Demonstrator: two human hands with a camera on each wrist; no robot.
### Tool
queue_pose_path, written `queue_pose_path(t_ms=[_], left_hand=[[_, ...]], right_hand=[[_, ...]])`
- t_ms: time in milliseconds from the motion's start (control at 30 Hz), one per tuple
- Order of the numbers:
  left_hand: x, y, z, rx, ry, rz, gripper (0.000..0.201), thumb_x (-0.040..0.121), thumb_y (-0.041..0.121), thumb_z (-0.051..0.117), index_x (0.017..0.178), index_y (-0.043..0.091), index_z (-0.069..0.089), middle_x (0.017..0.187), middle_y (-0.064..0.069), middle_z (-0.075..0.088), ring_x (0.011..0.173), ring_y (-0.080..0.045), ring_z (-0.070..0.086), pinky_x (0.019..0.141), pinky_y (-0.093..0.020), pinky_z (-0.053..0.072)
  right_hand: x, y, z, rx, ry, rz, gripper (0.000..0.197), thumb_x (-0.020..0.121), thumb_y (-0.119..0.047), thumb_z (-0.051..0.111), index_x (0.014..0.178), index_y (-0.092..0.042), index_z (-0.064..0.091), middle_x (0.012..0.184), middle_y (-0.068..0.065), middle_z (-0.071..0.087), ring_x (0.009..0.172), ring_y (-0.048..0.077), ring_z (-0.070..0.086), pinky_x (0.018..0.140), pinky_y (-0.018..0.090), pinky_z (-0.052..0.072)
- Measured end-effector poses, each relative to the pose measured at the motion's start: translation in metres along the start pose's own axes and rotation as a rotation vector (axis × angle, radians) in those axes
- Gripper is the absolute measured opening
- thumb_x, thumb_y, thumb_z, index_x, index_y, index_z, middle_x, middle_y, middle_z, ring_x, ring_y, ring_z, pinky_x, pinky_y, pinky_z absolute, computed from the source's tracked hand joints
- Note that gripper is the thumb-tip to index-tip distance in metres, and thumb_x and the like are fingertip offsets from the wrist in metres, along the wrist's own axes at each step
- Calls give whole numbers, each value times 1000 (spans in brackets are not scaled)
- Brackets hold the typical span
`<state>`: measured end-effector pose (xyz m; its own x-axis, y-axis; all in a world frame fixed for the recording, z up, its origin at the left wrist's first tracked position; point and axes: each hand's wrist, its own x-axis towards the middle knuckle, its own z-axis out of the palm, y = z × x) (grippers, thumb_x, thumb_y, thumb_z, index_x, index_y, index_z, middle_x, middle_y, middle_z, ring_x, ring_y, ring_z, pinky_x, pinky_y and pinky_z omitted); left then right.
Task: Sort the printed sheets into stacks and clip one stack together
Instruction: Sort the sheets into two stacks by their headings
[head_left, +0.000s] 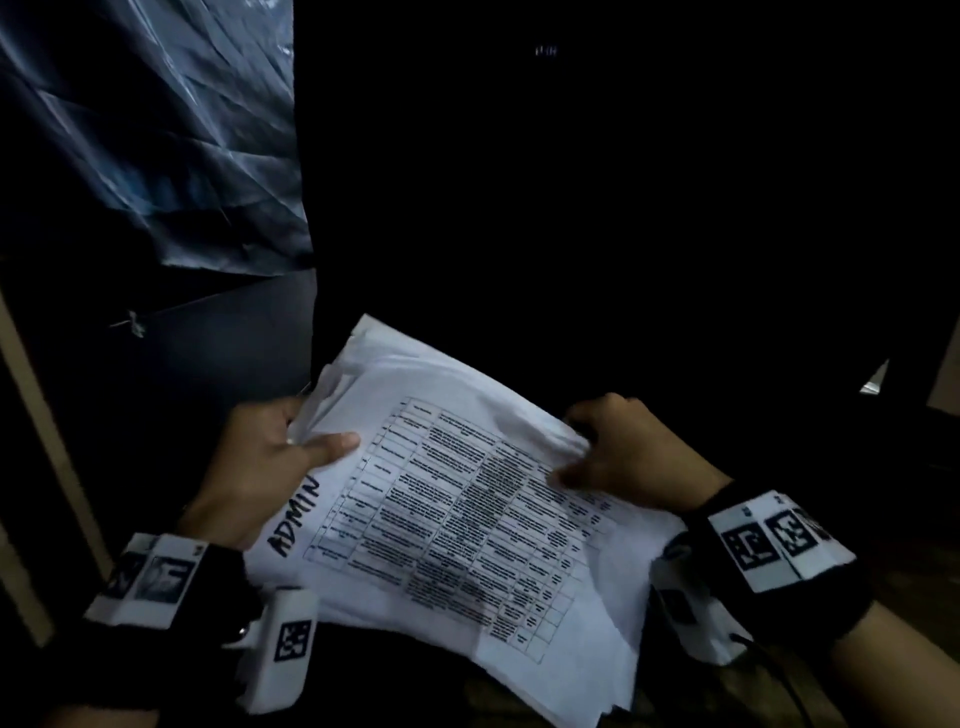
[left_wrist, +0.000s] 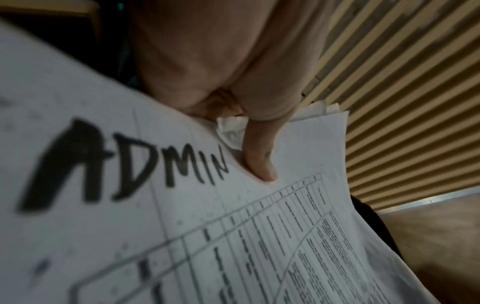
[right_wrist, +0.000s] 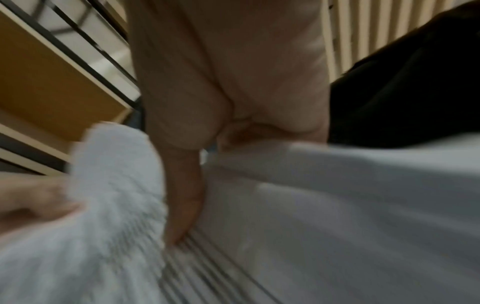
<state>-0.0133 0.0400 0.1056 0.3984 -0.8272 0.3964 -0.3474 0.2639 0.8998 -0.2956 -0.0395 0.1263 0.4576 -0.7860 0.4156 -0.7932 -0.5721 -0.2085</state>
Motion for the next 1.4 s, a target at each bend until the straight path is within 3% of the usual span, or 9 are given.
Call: queue_pose_path(t_ms=[167,333,433,567,767,967,1133,1233,1400], left_hand=[[-5,-26,-16,-190,36,-55,34,63,14,75,96,5,71,90,-17,76,86,-39,71,84,-56,54],[-14,-48,-2,-309,74,-104,25,79,3,66,104,7,68,97,-13,76,94,-35,71,83,-46,56],[-21,-49,18,-286,137,-53,18,85,1,62,97,14,68,92,-9,75,73,-14,73,61,-28,59],[-21,-36,35,-237,196,115,21,84,6,67,98,23,66,87,7,72,73,-3,71,62,-20,56],[-34,-50,51,-238,203,-8,47,70,-10,74,114,1,61,96,-7,69,76,-10,68,53,-11,52],[-25,-56,50,-277,331,16,25,71,2,78,85,20,69,81,11,72,85,-27,71,77,-37,56],[-22,-49,48,-309,321,64,23,70,8,81,84,20,67,72,10,75,67,-11,72,58,-26,56],[-29,-63,57,-279,308,-27,25,73,1,76,81,21,65,78,3,70,78,-26,70,66,-30,54],[-27,-49,61,-289,296,94,22,75,6,75,81,25,66,65,22,70,65,5,67,56,-11,52]], right_hand=[[-25,53,5,511,-32,252,32,57,-19,89,72,-23,61,74,-10,63,68,8,61,54,2,44],[-41,63,52,1412,34,361,65,58,-23,85,113,2,63,109,16,72,94,28,72,76,36,60],[-35,62,65,1020,332,271,50,80,-31,71,123,-11,57,111,-7,72,102,9,69,84,33,59],[-31,45,42,593,547,108,43,87,-34,62,121,-8,59,119,7,64,109,18,60,90,33,49],[-49,51,65,639,453,62,53,79,-50,61,126,-28,48,118,-41,52,109,-23,48,88,1,42],[-46,55,74,691,502,72,27,86,0,61,106,-17,58,100,-9,62,91,-30,51,79,-3,44],[-44,56,70,675,561,63,29,87,-23,63,113,-13,58,104,-14,59,95,-19,52,77,-7,38],[-52,54,82,705,543,73,46,85,-53,54,112,-15,58,107,-7,63,99,-6,60,82,-3,42],[-45,49,78,685,644,117,23,91,-2,55,113,-1,58,105,3,60,98,6,56,76,-8,36]])
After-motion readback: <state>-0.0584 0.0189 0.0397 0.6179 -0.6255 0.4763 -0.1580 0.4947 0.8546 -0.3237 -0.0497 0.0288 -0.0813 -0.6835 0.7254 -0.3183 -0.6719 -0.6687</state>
